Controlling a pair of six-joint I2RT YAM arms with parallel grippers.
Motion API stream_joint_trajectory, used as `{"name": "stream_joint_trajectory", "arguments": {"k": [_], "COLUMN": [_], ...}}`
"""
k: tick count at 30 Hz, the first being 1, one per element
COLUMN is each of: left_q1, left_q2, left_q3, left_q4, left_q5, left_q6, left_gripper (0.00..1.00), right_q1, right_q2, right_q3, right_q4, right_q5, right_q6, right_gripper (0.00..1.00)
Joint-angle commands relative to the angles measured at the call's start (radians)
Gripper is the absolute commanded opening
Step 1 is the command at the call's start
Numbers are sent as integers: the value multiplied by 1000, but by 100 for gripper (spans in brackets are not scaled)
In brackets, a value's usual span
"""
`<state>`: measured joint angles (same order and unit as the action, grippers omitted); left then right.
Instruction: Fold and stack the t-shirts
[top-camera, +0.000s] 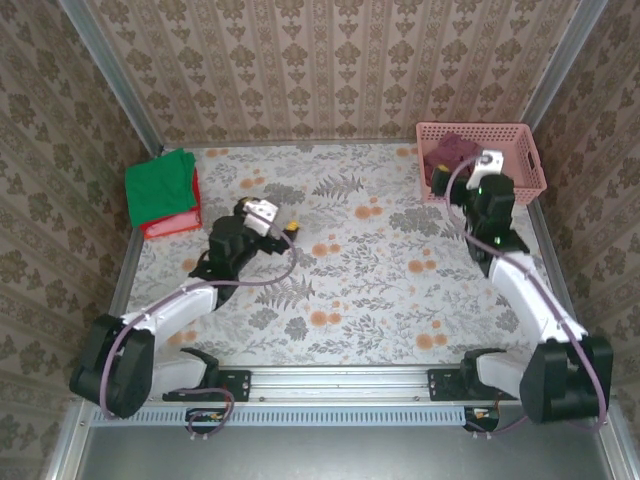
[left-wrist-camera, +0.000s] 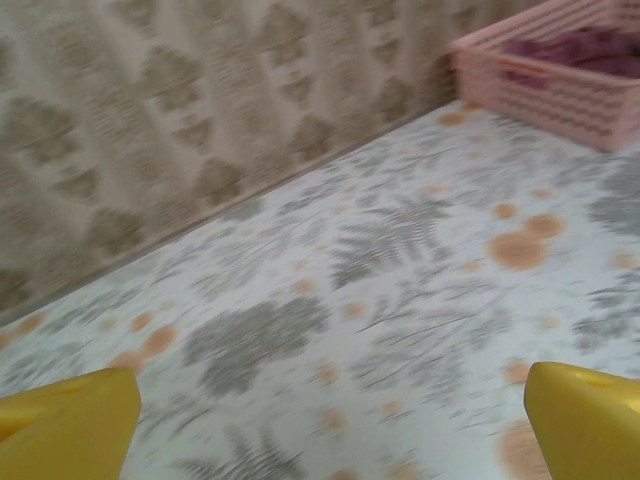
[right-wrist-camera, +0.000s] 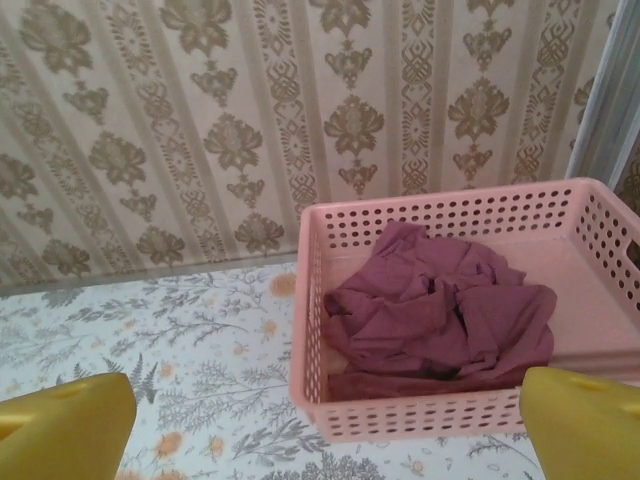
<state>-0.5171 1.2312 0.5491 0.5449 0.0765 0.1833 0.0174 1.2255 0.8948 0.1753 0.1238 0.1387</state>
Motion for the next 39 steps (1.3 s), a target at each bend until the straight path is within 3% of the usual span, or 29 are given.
{"name": "stream_joint_trajectory", "arguments": {"k": [1,7,16,19,21,24,26,39], "left_q1": [-97,-216,-257,-266,-271,-274,-275,-268], "left_q2": [57,152,186,188,189,191,193,191], "left_q3": [63,91,105,107,106,100,95,106], "left_q4": [-13,53,29,19,19,23,33,63], "left_q5": [33,9,29,16,1,-18,-31,-46], "left_q6": [-26,-60,-87,-85,-91,-97,-101,-112], "left_gripper": [100,100,100,100,100,100,100,100], "right_q1": [-38,-97,-138,-147,-150,-151,-149,-114], "right_q2": [186,600,1059,1176,1228,1218,1174,616], "right_q3": [171,567,1028,1198,1280,1294,1275,916], "right_q4": [-209,-420,-671,-786,-846,-854,-837,-519], "right_q5": [16,-25,-48,-68,-87,-110,-101,-143], "right_q6": [60,108,156,160,163,162,161,127], "right_gripper": [100,100,99,92,73,26,3,0]}}
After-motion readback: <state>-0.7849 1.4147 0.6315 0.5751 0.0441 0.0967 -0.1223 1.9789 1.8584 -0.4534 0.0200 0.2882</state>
